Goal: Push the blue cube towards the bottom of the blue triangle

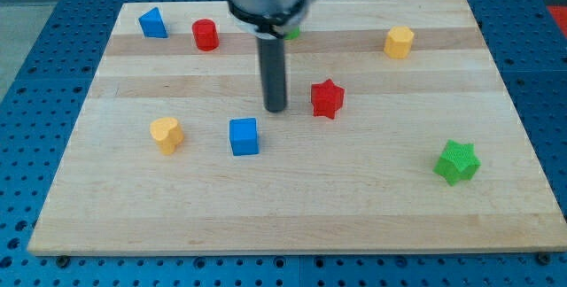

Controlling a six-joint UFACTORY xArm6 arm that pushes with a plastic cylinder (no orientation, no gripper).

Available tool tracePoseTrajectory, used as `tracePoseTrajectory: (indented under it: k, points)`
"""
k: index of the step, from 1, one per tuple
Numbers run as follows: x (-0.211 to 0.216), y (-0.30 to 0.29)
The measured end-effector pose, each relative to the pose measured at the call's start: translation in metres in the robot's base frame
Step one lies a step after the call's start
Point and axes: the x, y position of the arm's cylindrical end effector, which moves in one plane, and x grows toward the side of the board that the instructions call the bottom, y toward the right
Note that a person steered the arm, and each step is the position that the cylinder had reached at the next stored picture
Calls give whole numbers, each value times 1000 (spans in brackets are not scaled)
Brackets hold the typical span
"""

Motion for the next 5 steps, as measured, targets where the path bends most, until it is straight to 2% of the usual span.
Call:
tracePoseTrajectory:
  k: [1, 2, 3, 5]
  points:
    - [4, 1]
    - [49, -20]
    - [55, -21]
    - [69, -60]
